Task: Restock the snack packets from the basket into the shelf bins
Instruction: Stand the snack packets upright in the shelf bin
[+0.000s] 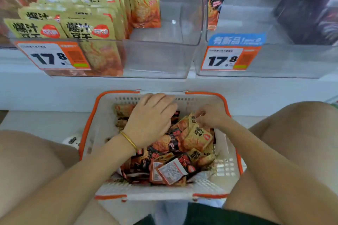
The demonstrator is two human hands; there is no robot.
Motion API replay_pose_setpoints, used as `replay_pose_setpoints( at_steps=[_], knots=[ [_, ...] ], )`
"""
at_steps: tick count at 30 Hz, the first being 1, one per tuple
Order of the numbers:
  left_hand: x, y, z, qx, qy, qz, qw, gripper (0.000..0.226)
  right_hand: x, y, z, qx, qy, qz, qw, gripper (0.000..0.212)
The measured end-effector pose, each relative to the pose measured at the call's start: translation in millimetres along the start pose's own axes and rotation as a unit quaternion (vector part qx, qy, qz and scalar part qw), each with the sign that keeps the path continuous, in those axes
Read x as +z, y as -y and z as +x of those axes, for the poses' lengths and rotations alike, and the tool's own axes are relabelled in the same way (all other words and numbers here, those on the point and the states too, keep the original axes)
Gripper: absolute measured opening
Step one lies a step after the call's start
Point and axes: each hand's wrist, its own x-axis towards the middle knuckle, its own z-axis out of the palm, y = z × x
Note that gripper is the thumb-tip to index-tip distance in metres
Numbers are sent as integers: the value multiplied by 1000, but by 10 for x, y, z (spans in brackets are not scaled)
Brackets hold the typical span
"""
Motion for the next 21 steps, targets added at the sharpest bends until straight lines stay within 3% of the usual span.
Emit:
replay_pose_setpoints(
  at_steps=[3, 6, 9, 11, 14, 17, 20, 21],
  knots=[
    [181, -31, -121, 8, 69, -18, 997, 32, 259, -356, 233, 23, 7, -154, 988, 28],
    [265, -1, -199, -13, 117, -38, 992, 34, 498, -628, 277, 71, -10, -221, 973, 31],
    [309, 22, -204, -36, 144, -56, 987, 37, 608, -729, 285, 105, -5, -257, 961, 34],
    [334, 5, -198, -44, 156, -67, 985, 37, 640, -758, 304, 100, -22, -288, 952, 23],
    [356, -32, -196, -39, 165, -80, 982, 37, 658, -742, 316, 120, 27, -221, 968, 17],
    [366, -33, -202, -55, 171, -114, 977, 40, 594, -583, 287, 69, 53, -198, 976, 12],
    [336, -13, -180, -118, 173, -183, 961, 40, 367, -256, 231, -32, 25, -184, 982, 25],
    [329, 2, -170, -151, 178, -215, 948, 40, 272, -134, 192, -72, 11, -174, 982, 21]
  ],
)
